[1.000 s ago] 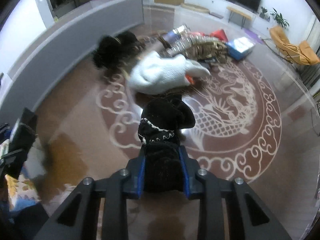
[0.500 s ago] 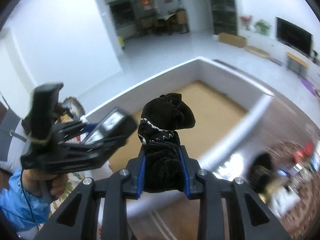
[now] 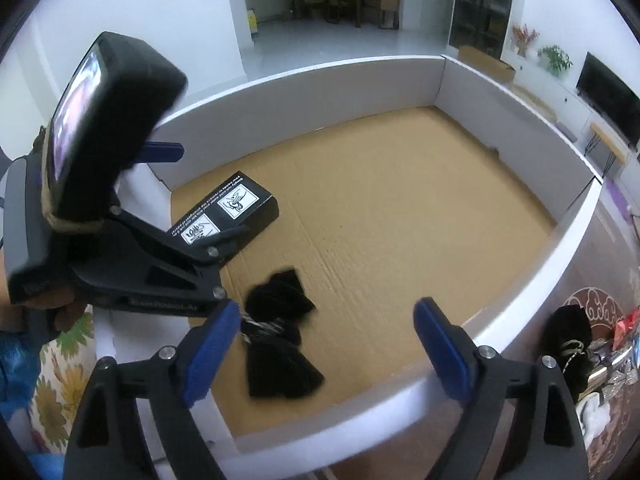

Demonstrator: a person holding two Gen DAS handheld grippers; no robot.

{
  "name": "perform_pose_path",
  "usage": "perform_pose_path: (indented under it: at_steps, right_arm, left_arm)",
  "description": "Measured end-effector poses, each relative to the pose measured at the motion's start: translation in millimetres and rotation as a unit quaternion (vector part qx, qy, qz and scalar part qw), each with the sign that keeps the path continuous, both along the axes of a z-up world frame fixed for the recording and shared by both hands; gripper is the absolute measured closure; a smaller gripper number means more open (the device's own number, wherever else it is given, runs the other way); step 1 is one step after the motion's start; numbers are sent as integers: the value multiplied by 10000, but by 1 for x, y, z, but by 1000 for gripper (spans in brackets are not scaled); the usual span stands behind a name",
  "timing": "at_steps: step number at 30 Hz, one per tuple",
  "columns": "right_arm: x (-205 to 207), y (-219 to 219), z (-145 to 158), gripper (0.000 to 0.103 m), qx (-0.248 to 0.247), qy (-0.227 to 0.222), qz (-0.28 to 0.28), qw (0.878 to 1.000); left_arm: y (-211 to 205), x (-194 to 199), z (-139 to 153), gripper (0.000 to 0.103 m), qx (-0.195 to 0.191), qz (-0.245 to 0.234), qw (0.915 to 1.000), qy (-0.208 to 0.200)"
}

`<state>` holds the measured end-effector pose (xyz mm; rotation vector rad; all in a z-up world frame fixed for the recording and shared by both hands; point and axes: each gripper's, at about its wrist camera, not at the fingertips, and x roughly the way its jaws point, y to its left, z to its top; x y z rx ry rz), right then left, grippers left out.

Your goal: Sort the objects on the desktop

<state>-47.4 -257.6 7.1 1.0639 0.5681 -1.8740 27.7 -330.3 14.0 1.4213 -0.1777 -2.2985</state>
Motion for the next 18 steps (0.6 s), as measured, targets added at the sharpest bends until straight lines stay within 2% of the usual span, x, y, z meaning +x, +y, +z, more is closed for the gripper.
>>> perform_pose_path:
  at_steps: [2, 5, 7, 9, 10, 12, 14, 16, 18]
  right_arm:
    - [1, 4, 3, 14, -134, -95, -78, 9998]
    - [7, 5, 3, 14, -276, -100, 4, 9996]
    - [14, 12, 5, 14, -441, 5, -22, 9990]
    - [5, 21, 11, 14, -852, 178, -183, 9960]
    - [6, 38, 19, 10, -1175, 275, -315, 9922]
    - [9, 71, 32, 0, -1522, 465, -584, 9855]
    - [12, 116, 40, 0, -1753, 741, -921, 9774]
    - [12, 169, 39, 0, -1676, 1012, -1414, 9704]
    - [7, 228, 27, 0, -1367, 1098, -1984, 9643]
  left_arm:
    - [2, 7, -1, 0, 38, -126, 9999, -61]
    - [5, 16, -1, 0, -108, -251, 9996, -71]
    - [5, 21, 3, 0, -119, -262, 9994, 211]
    - [1, 24, 13, 0, 32, -125, 9984, 558]
    - [1, 30, 23, 0, 69, -86, 9969, 783]
    - [15, 44, 46, 0, 20, -69, 9909, 1345]
    - [34, 57, 65, 0, 53, -156, 9846, 1743]
    - [61, 67, 88, 0, 280, -472, 9751, 2147]
    - [97, 75, 105, 0, 536, -894, 9657, 2379]
